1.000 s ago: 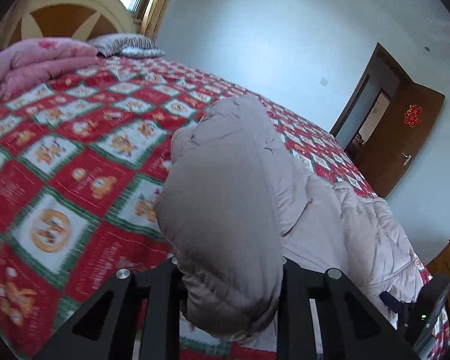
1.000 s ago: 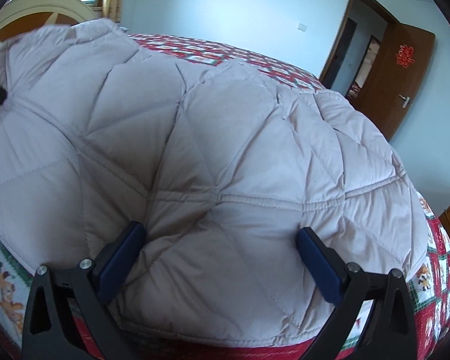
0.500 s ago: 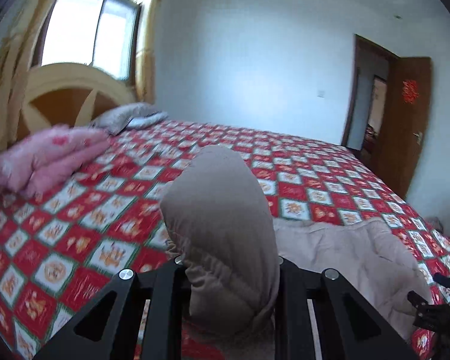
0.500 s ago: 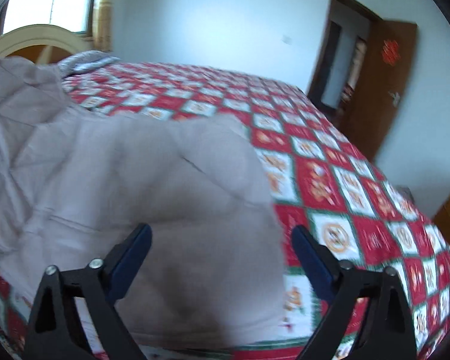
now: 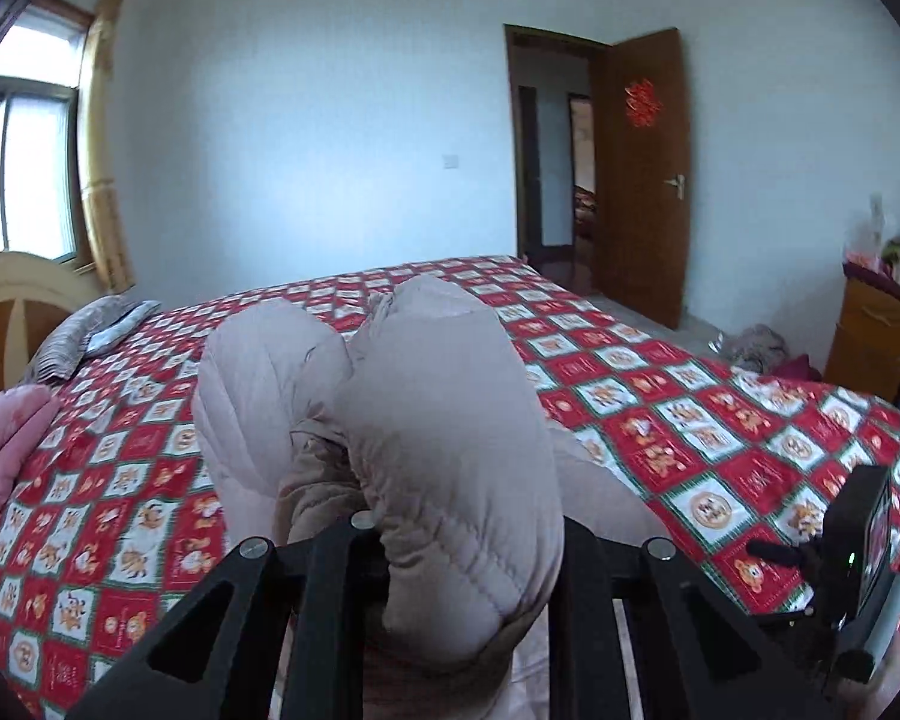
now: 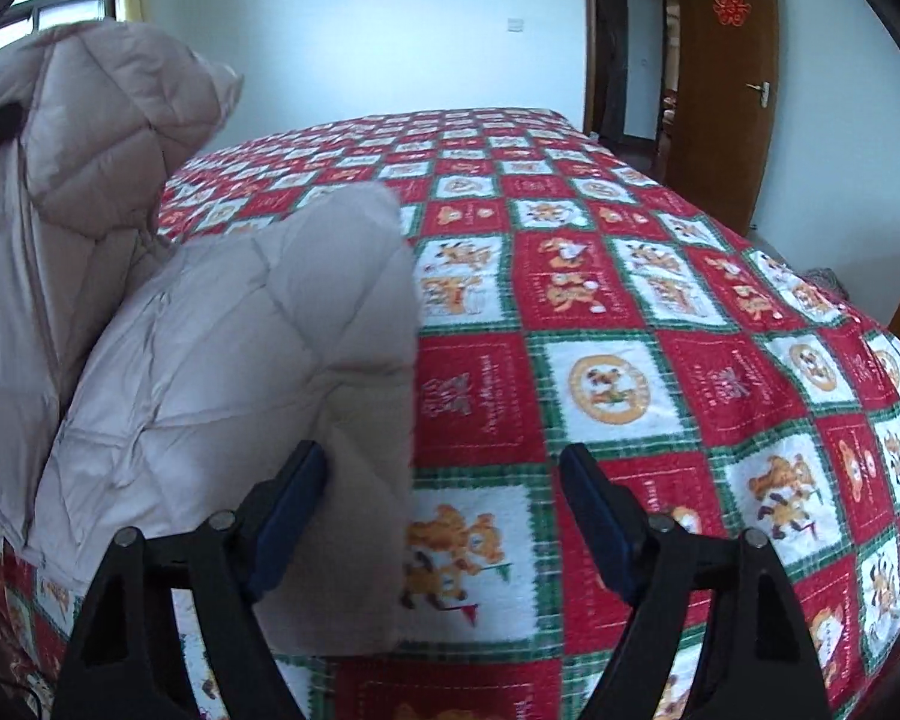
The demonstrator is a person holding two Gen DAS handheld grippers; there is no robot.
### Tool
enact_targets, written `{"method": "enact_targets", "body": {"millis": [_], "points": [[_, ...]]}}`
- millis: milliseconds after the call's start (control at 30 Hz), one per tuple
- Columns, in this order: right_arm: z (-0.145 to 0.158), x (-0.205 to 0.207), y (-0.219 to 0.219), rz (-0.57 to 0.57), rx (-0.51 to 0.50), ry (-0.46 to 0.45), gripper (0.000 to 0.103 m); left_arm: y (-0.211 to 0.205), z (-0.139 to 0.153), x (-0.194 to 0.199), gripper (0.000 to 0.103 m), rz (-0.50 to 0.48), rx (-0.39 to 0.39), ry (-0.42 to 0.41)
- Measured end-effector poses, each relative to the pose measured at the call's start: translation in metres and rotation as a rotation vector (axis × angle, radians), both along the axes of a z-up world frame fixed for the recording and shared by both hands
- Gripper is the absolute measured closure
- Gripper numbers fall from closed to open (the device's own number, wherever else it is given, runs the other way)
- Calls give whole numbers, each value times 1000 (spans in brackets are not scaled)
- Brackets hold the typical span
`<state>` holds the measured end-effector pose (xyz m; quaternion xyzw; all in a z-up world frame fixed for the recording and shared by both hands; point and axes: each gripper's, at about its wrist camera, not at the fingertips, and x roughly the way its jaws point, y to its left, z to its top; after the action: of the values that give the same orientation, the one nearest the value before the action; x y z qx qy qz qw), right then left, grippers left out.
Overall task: Fold large clothes
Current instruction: 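Grasp the folded jacket bundle with the left gripper and lift it while the right gripper withdraws, then grasp the jacket bundle edge with the right gripper while the left gripper holds the bundle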
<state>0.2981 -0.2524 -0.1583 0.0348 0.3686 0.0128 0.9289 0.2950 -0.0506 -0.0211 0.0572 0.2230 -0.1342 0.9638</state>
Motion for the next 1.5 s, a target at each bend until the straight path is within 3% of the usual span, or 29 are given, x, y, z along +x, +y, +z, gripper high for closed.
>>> {"method": "enact_targets", "body": {"millis": [367,533,833,1167,1300,1367,1433,1467,1500], "points": [[-8,11,-41,-87,24,25,21,-68,-51,-6,85,-110,123,86],[-12,13,-61,-128,45,32,20,-92,-76,-12,85,-147,212,80],[-25,15,-72,-150,73,58,20,-114,-106,-17,85,-221,287,88],[-3,18,-63,-112,125,-13,20,-116,-119,-18,85,-242,317,57],[2,21,-54,-95,96,-19,20,-117,-112,-25,81,-232,334,40],[-2,23,-54,-100,84,-6,20,-109,-91,-36,77,-207,288,-9],[-8,24,-59,-122,90,11,20,-95,-68,-46,54,-219,211,-51],[-11,24,-60,-128,92,19,20,-82,-51,-53,48,-206,154,-96],[-13,25,-61,-127,93,24,20,-71,-39,-57,29,-179,121,-132]]}}
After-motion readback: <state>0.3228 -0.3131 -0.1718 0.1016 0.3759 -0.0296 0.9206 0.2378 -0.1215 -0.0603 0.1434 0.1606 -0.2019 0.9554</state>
